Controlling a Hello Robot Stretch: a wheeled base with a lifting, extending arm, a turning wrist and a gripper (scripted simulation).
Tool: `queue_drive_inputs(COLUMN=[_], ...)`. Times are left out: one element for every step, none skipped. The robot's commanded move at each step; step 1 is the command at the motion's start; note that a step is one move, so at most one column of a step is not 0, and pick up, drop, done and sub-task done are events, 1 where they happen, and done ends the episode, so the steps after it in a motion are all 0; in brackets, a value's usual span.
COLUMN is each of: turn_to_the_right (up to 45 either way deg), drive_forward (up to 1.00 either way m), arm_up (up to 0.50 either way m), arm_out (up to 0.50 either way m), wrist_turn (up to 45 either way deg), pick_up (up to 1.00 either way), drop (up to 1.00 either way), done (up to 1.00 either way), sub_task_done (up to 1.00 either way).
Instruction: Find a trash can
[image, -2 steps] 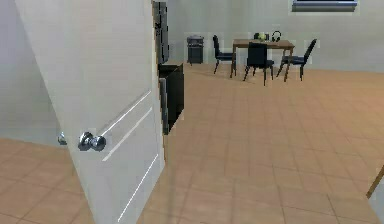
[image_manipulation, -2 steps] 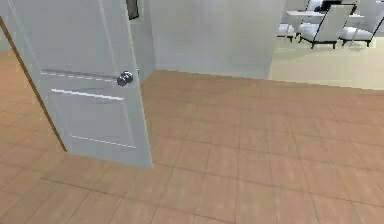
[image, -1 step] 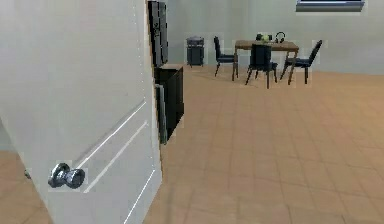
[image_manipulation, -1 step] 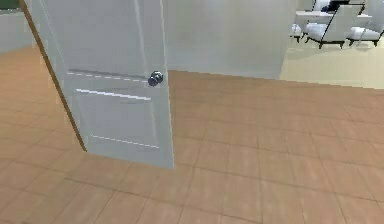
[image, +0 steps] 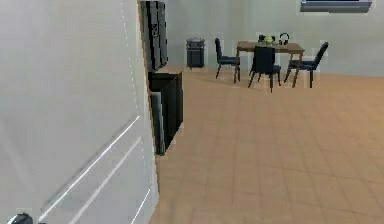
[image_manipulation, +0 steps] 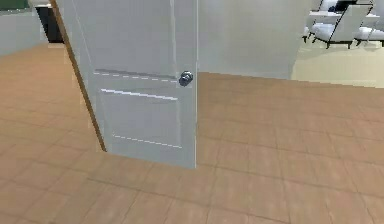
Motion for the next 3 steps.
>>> queue_drive_inputs(turn_to_the_right=[45.0,45.0,45.0], drive_forward=[0.00,0.00,0.00], arm_up=[0.00,0.00,0.00], arm_out=[0.00,0.00,0.00], wrist_turn=[0.0,0.0,0.0], pick_up=[0.00,0.00,0.00], drop=[0.00,0.00,0.00], done=[0.00,0.00,0.00], sub_task_done=[0.00,0.00,0.00])
